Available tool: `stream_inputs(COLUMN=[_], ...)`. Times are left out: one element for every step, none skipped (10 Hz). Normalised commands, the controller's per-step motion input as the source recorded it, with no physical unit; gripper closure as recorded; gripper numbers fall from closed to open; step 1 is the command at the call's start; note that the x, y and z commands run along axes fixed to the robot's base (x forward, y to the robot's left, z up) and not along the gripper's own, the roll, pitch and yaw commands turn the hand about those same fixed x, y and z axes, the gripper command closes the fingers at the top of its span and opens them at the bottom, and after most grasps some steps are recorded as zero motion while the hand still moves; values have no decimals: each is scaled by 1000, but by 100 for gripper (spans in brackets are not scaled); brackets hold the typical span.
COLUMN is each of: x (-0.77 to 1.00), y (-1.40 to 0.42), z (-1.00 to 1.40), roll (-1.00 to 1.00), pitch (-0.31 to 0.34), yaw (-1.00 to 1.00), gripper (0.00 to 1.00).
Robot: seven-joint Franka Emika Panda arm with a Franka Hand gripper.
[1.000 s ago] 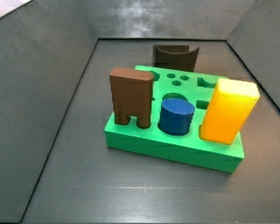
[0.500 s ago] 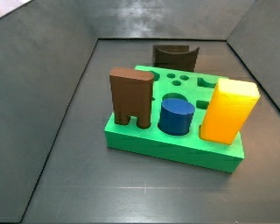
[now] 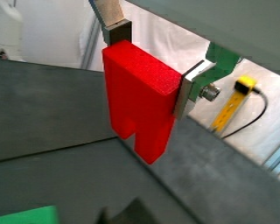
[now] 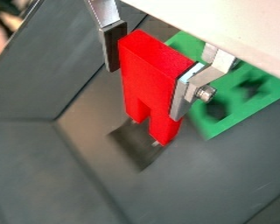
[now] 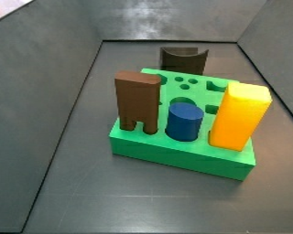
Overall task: Pick up the double-square object. Move up. Place the double-square object on the fixture. Regrasp the double-square object. Move to above the board. Insert the double-square object.
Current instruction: Move to above the board, then insert the double-square object.
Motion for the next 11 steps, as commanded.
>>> stream_inputs(x=[-549, -562, -576, -613, -464, -303, -186, -103, -67, 0, 217], y=[-1000, -1000, -1000, -1000, -710, -411, -216, -103, -64, -20, -89], z=[154, 156, 157, 156, 111, 62, 26, 23, 10, 0, -57], roll=[-1000, -1000, -1000, -1000, -1000, -861, -647, -397, -261, 0, 0], pitch=[-82, -72, -67, -60, -62, -59, -37, -13, -13, -13, -44], yaw=[-206, -210, -212, -210, -205, -165, -111, -53, -36, 0, -11], gripper=[100, 100, 100, 100, 100, 100, 100, 100, 100, 100, 100])
